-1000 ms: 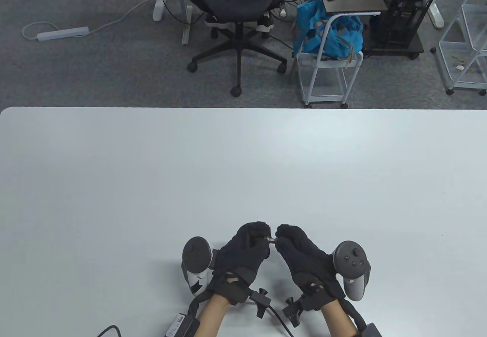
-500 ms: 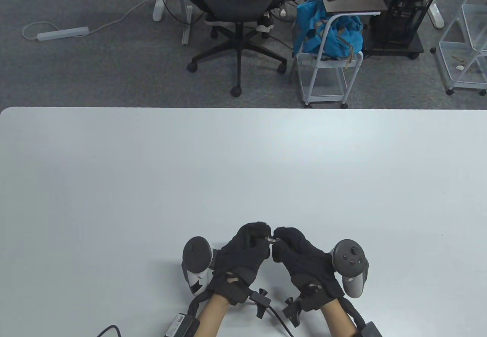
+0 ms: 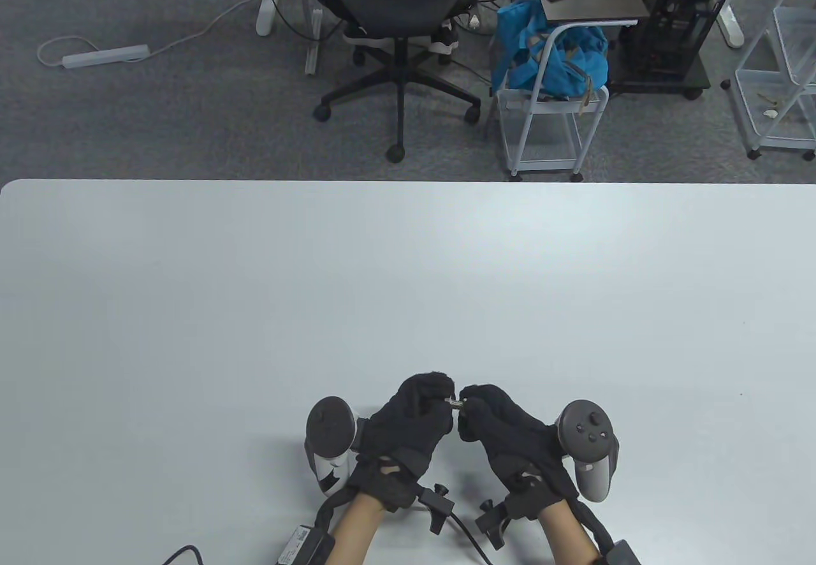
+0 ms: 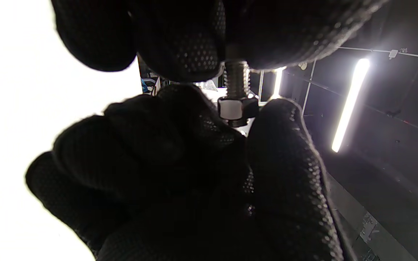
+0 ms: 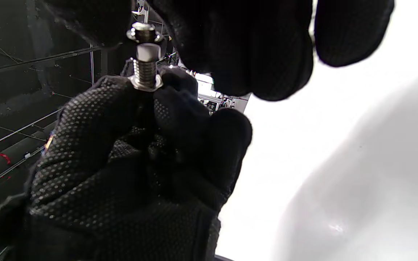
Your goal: Unscrew nut from screw
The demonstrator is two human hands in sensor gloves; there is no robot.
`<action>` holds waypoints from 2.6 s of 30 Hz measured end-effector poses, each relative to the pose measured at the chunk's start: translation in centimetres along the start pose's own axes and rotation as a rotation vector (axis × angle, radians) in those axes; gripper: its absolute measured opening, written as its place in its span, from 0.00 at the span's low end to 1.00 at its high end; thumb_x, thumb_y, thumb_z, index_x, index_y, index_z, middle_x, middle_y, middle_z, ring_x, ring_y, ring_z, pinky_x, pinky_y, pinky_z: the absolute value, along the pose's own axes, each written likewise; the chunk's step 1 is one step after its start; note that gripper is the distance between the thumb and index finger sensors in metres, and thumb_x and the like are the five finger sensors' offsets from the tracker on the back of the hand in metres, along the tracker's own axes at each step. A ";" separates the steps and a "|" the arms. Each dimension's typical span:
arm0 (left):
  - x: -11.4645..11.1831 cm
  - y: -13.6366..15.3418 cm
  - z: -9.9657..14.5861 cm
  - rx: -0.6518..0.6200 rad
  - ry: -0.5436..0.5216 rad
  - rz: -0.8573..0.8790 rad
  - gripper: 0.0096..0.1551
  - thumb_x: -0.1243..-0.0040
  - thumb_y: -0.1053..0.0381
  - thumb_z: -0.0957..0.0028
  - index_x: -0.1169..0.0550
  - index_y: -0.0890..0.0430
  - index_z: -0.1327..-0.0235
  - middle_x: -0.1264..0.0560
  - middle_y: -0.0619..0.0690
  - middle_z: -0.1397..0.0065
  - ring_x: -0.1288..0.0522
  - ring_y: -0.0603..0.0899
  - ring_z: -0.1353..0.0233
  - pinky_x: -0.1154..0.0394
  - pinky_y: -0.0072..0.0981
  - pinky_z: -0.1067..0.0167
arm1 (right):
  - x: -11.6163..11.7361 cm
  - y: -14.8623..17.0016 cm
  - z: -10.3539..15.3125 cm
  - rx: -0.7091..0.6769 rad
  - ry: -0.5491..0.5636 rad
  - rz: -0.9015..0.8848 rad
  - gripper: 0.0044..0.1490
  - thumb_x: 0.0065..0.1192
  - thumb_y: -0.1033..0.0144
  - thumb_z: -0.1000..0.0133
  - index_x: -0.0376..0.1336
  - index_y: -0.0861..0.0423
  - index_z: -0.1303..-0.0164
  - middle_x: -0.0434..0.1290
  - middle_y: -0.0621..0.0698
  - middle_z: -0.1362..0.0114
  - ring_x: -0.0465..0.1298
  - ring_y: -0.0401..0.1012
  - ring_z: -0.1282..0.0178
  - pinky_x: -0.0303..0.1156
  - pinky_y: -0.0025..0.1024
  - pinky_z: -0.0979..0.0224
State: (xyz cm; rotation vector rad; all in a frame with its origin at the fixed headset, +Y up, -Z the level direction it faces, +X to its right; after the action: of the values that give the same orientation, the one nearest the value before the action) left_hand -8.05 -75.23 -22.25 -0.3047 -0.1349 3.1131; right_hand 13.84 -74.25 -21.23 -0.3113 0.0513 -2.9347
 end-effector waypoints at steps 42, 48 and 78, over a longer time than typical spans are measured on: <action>-0.4 -0.1 -0.1 0.007 0.068 -0.050 0.28 0.33 0.45 0.47 0.23 0.51 0.34 0.19 0.58 0.39 0.17 0.55 0.55 0.21 0.60 0.45 | -0.8 -0.7 0.3 -0.049 0.110 -0.033 0.30 0.62 0.55 0.40 0.66 0.57 0.31 0.78 0.56 0.43 0.80 0.52 0.49 0.73 0.60 0.36; -0.1 -0.2 -0.1 0.005 0.030 -0.019 0.27 0.33 0.46 0.48 0.22 0.51 0.36 0.19 0.58 0.39 0.17 0.54 0.56 0.21 0.59 0.46 | -0.6 -1.1 0.3 -0.076 0.054 -0.104 0.31 0.65 0.60 0.40 0.62 0.48 0.25 0.67 0.60 0.25 0.70 0.58 0.31 0.65 0.65 0.29; -0.1 -0.2 0.0 0.000 0.004 -0.041 0.26 0.30 0.45 0.49 0.21 0.50 0.38 0.19 0.57 0.41 0.17 0.54 0.56 0.21 0.58 0.46 | -0.4 -0.4 0.4 -0.003 0.067 -0.069 0.42 0.56 0.46 0.38 0.57 0.59 0.19 0.65 0.68 0.24 0.69 0.64 0.32 0.63 0.69 0.32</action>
State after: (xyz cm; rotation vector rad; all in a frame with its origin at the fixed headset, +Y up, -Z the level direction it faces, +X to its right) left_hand -7.92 -75.07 -22.18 -0.3040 -0.1392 3.0718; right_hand 14.26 -73.82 -20.91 -0.2195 0.0549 -3.0134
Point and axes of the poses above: the tracker on the back of each hand, its own y axis roughly to the little-finger side, its own z axis roughly from the fingertips to the wrist, x = y × z, the point moved 2 cm from there along -z, roughly from the wrist to the fingertips
